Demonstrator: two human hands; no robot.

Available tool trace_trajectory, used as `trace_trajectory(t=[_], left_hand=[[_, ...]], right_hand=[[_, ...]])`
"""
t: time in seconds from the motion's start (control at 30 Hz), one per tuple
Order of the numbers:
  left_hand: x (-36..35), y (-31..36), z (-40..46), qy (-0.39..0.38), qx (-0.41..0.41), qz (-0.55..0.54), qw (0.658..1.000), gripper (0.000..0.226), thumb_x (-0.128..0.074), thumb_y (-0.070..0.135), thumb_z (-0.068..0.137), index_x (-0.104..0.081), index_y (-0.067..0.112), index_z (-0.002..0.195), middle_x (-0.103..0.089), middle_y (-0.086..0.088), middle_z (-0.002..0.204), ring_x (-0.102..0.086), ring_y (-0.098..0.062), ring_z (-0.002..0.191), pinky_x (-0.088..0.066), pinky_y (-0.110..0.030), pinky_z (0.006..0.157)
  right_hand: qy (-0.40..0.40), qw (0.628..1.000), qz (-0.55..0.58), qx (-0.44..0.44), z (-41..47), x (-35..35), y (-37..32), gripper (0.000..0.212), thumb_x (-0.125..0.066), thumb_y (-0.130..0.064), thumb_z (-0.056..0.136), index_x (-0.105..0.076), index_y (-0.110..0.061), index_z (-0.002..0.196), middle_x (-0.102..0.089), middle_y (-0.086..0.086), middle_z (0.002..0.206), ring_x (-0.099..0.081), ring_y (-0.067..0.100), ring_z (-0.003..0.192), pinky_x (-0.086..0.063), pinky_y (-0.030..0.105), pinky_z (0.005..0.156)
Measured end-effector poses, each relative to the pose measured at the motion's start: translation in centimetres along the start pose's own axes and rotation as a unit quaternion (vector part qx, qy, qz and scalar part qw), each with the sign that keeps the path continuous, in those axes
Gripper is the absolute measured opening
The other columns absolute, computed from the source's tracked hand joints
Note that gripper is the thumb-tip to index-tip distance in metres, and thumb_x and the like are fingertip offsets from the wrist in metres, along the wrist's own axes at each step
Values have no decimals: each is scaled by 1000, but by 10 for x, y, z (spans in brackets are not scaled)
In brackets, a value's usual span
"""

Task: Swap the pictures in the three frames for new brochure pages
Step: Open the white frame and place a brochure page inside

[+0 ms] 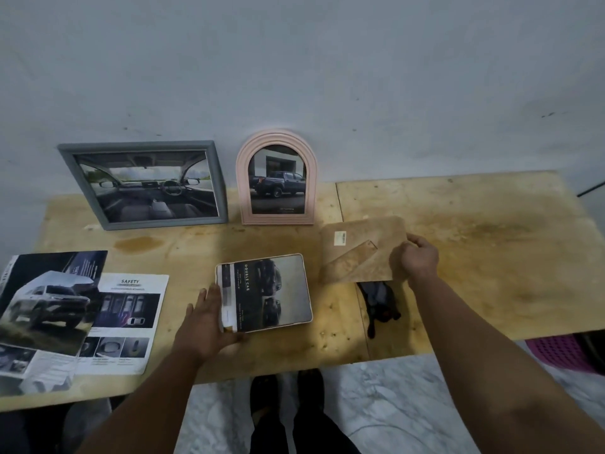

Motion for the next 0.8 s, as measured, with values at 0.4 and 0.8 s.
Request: trace_trajectory(t=[0.4, 0.8], left_hand=[[-6, 9, -3, 18, 38, -60, 997, 135, -76, 77, 69, 1, 19, 163, -17, -11, 170, -18, -40, 155, -27, -62, 122], [-16, 7, -4, 15, 40, -45, 998, 143, -78, 78, 66, 6, 15, 164, 1, -6, 174, 4, -29, 160, -6, -53, 128]], right_hand=[[8, 941, -197, 275, -32, -7, -20, 40, -55, -27, 99, -55, -24, 138, -49, 6, 133, -54, 22, 115, -49, 41, 98], [-339, 756, -472, 301, -120, -149, 22, 91, -60, -67, 89, -21, -23, 159, -31, 11, 153, -42, 32, 136, -44, 43, 105]])
Point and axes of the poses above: each hand's wrist, its own z-axis towards the middle knuckle, its own x-axis out of the back of the hand, y = z × x, the point moved 3 cm from there along z, towards the middle knuckle
